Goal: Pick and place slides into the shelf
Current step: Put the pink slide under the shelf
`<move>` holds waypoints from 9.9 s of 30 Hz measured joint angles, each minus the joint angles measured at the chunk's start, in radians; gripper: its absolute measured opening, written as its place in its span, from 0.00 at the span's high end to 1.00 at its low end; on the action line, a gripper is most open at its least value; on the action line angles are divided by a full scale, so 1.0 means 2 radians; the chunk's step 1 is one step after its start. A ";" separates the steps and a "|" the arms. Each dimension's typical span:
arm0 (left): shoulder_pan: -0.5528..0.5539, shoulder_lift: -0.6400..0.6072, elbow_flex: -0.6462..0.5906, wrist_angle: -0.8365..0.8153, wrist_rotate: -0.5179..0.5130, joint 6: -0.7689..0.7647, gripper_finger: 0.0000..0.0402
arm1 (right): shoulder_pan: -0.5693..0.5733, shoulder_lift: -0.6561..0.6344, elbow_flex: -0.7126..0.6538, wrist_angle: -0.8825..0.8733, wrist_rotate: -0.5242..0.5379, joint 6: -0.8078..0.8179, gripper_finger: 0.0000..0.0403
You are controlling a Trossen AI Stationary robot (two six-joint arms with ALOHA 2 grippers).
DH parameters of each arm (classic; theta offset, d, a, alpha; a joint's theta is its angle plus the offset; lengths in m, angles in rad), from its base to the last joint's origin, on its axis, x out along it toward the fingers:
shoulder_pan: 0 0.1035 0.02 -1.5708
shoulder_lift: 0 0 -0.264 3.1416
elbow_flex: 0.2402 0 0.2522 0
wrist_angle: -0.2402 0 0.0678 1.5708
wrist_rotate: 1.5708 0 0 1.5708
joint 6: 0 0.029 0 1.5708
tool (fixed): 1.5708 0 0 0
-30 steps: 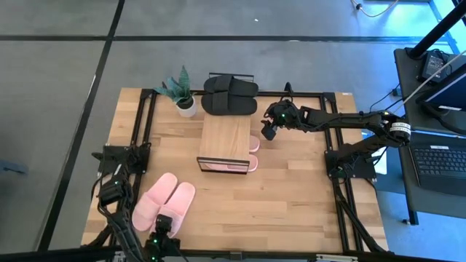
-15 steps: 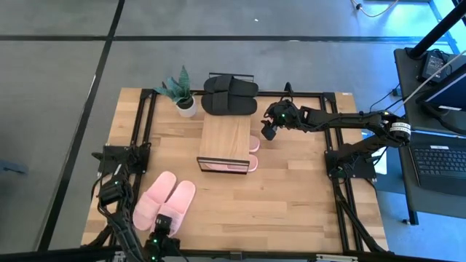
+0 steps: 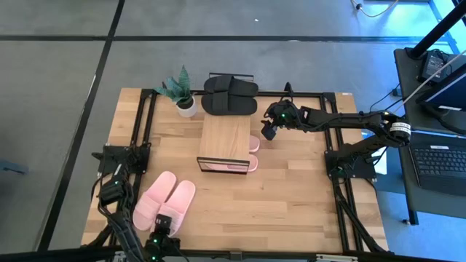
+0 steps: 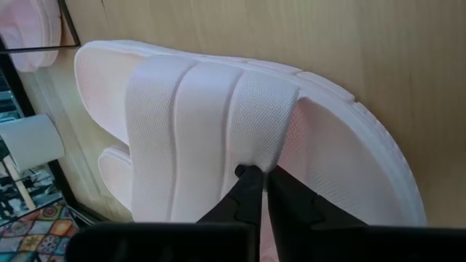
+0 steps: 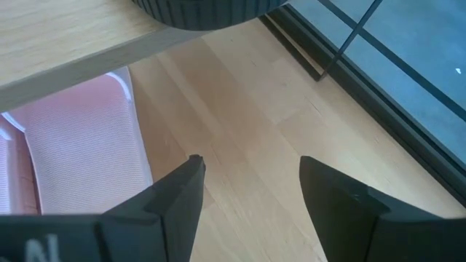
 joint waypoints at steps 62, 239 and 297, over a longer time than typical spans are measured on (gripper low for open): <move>-0.006 0.001 0.018 0.001 -0.013 -0.090 0.85 | 0.000 0.000 0.000 -0.008 0.000 0.012 0.44; 0.025 -0.007 0.018 -0.001 -0.046 -0.046 0.51 | 0.000 0.000 0.000 0.004 0.000 0.000 0.44; 0.058 -0.057 -0.097 0.000 -0.075 0.015 0.53 | 0.000 0.000 0.000 0.004 0.000 -0.015 0.44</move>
